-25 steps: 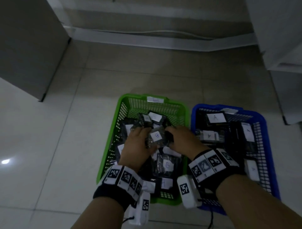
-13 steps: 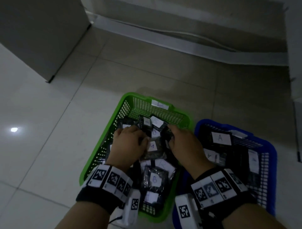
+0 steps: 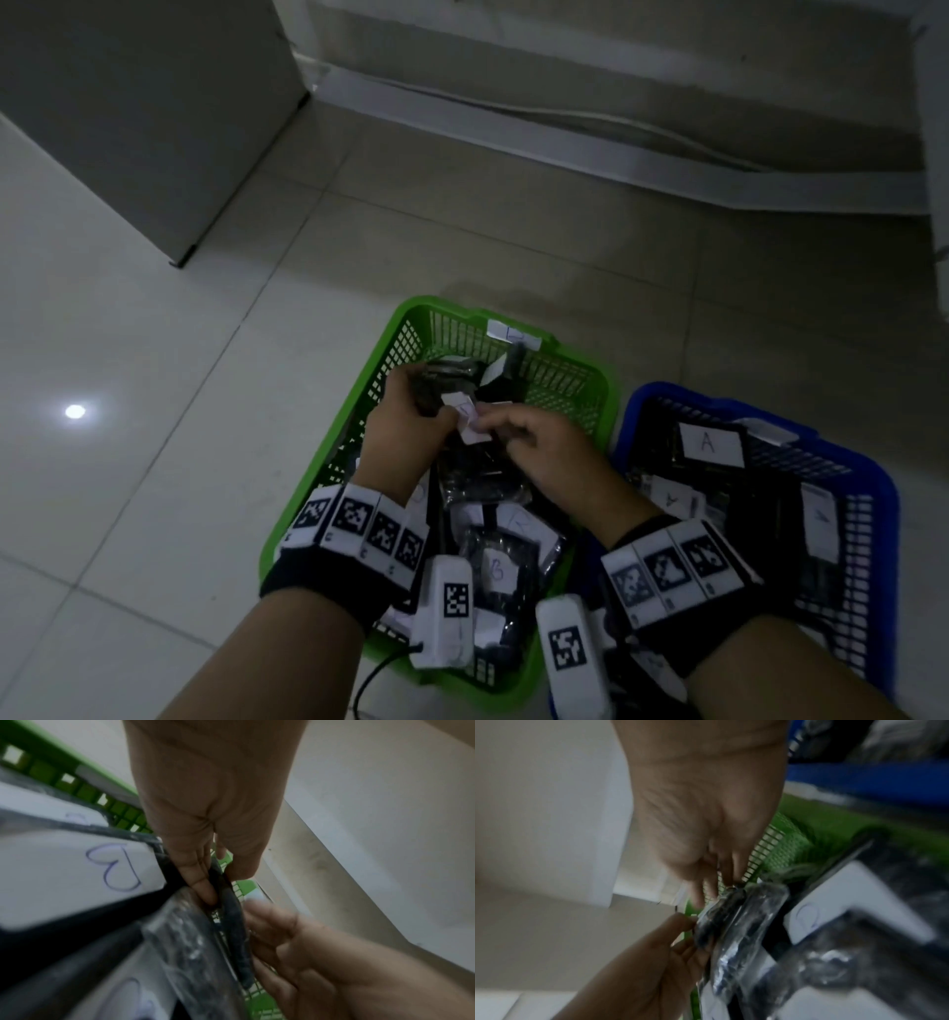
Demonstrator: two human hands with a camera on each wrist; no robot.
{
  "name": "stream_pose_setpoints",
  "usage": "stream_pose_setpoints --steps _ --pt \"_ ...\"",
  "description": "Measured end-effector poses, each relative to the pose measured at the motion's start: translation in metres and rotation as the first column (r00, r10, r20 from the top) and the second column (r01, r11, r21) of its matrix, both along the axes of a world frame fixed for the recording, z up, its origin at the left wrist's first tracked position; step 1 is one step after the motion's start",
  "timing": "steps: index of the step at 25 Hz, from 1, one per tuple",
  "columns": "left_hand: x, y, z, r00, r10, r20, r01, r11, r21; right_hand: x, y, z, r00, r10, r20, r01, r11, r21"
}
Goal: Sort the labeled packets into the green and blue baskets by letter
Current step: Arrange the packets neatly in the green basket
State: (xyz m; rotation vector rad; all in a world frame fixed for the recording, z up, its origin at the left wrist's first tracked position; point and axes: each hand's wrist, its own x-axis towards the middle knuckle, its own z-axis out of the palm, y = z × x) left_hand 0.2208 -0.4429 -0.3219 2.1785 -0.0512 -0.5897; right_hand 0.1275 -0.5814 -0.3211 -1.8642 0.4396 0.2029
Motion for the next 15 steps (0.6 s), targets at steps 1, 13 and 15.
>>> stream_pose_setpoints --steps 1,13,15 --pt "0.001 0.002 0.0 1.0 -0.003 0.01 0.003 1.0 -0.013 0.006 -0.006 -0.008 0.988 -0.148 -0.037 0.145 0.986 -0.084" --pt "0.004 0.033 0.0 0.998 0.062 0.004 -0.062 0.992 -0.111 0.033 -0.002 -0.034 0.935 -0.308 -0.176 0.299 0.951 -0.08" --pt "0.003 0.035 -0.004 0.999 0.037 -0.01 -0.038 0.991 -0.131 0.027 0.002 -0.024 0.914 -0.361 -0.183 0.378 0.923 0.069"
